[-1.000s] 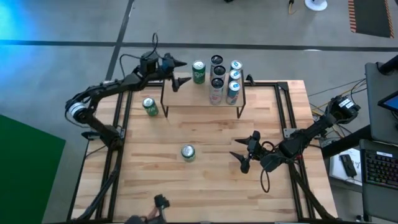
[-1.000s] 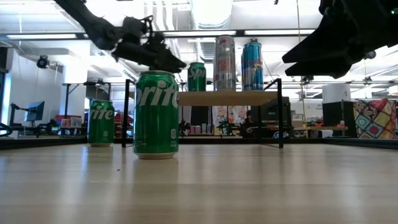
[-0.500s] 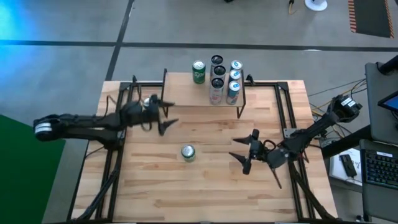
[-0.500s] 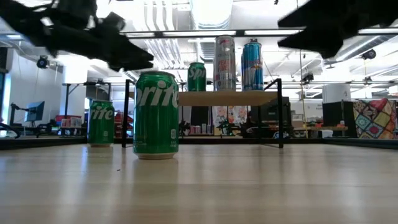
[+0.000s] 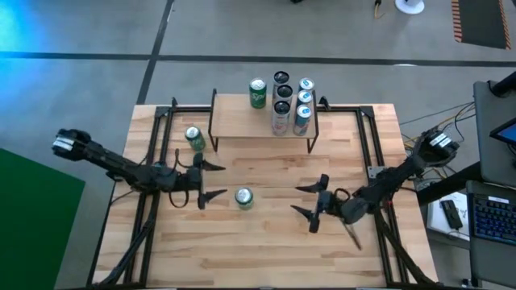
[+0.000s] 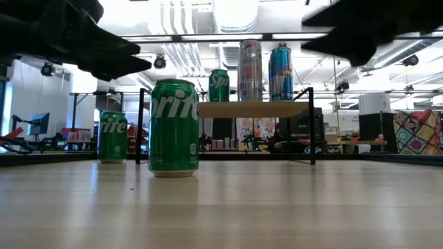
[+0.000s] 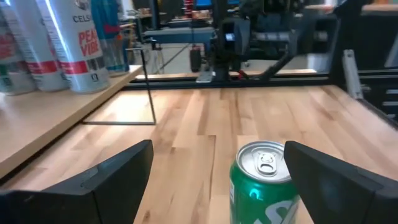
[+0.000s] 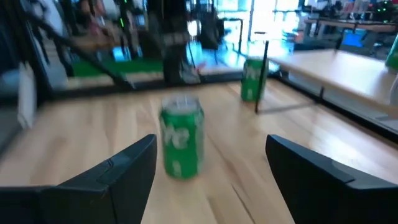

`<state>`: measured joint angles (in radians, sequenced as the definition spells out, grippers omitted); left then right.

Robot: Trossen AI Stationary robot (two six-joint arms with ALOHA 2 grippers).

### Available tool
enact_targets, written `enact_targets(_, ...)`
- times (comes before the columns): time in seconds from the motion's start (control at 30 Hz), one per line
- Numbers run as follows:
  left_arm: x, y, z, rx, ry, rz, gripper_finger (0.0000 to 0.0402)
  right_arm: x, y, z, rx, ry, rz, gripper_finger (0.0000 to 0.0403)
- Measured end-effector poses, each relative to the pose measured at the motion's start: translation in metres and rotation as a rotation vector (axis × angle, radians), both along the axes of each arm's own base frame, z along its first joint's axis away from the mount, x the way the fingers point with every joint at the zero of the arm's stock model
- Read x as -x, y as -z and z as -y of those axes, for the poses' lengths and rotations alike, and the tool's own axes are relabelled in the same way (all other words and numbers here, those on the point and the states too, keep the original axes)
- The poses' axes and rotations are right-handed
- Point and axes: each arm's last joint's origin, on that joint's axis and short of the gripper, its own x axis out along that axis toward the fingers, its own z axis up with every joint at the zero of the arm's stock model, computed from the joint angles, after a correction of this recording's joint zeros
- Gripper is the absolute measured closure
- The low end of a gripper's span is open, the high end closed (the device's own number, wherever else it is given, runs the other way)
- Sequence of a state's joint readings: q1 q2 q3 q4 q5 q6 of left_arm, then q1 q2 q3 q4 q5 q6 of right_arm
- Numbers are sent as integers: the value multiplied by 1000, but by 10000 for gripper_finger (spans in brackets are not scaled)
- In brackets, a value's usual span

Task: Sort soda cans
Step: Put the bottom green soda can on the shelf and align it with other green soda can

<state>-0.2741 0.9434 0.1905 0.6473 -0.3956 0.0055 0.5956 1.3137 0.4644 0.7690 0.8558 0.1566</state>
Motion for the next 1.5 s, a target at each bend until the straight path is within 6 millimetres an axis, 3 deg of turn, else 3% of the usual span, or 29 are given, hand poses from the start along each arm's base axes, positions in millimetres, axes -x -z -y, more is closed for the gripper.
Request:
enact_targets(0.17,-9,-4,6,-13,-60,-10,54,-16,27,6,31,57,-84,115)
enact_targets(0.37,-27,-5,10,15,-91,-36,54,-38,12,-3,20,65,-36,128)
enact_targets(0.57,-58,-16,20,53,-89,72,54,-37,10,-8,26,50,-43,157)
enact_targets(0.8,-83,-5,30,-27,-5,30,54,-32,25,-1,-79,-62,-86,150)
enact_targets(1.03,-80,-8,30,-34,48,100,54,-32,26,0,-46,-56,-94,86)
enact_targets(1.17,-72,-15,31,-26,151,164,54,-32,28,0,-130,-40,-86,51)
enact_targets(1.5,-66,-13,31,-35,153,147,54,-31,30,3,-142,47,-84,54)
